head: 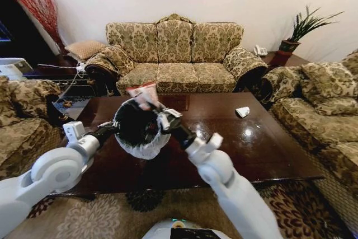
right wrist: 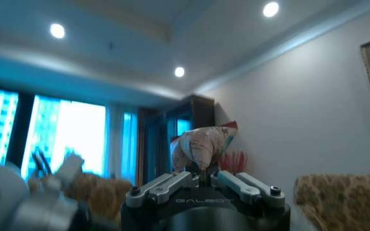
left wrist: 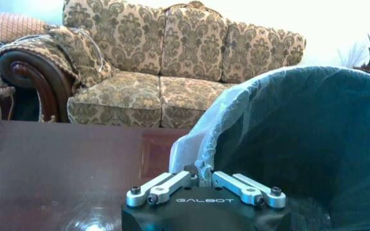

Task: Move to the front of the table and place the trash on the table into the trash bin.

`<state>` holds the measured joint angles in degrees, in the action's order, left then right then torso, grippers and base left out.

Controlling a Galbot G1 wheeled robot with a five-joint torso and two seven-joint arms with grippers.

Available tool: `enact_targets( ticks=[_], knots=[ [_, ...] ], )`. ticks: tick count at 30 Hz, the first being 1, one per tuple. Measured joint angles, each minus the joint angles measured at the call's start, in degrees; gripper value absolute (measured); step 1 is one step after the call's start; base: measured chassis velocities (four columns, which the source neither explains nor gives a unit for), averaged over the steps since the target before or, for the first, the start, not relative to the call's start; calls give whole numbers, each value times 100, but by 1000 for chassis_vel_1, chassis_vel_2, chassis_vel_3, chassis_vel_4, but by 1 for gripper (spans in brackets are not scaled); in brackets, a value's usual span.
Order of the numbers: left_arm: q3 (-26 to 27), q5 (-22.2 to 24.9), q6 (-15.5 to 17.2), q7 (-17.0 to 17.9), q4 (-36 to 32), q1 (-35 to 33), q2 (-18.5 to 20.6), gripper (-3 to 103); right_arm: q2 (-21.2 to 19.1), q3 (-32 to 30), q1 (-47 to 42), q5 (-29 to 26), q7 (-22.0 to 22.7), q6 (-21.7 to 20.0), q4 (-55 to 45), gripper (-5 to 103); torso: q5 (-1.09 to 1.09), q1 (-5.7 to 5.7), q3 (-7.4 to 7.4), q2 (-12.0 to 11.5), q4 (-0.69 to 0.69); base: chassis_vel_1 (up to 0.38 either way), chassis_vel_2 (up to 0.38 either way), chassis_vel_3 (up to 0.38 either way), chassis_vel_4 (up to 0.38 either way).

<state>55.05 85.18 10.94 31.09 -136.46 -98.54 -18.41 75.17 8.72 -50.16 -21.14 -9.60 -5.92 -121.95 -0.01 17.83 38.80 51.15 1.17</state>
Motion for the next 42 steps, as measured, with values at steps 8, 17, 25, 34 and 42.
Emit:
enact_targets(
  ticks=[8, 17, 25, 34, 42],
  knots=[
    [0, -31, 5, -14, 54, 45, -56, 0, -69, 80, -12, 291, 74, -200, 16, 28, 2, -1, 0, 0, -1, 0, 0, 0, 0],
    [-12, -33, 5, -36, 74, 32, -78, 0, -152, -99, -104, 187, 193, -200, -238, 55, 2, -1, 0, -1, -1, 0, 0, 0, 0],
    [-12, -55, 5, -49, 79, 22, -184, 0, -67, -893, -381, -665, 1318, -283, -656, 83, 1, -1, -1, -1, 0, 0, 0, 0, 0],
    [2, -124, -23, -79, 14, 28, -322, 0, -359, -3095, -280, -2549, 2316, -429, 1516, 100, 4, 0, 1, -1, -2, 0, 0, 0, 0],
    [-7, -257, -44, -159, -84, -4, -681, 0, -698, -3444, 824, -2234, 2184, 417, 4796, 100, 4, 0, 1, -1, 0, -119, -129, 135, 135]
  ],
)
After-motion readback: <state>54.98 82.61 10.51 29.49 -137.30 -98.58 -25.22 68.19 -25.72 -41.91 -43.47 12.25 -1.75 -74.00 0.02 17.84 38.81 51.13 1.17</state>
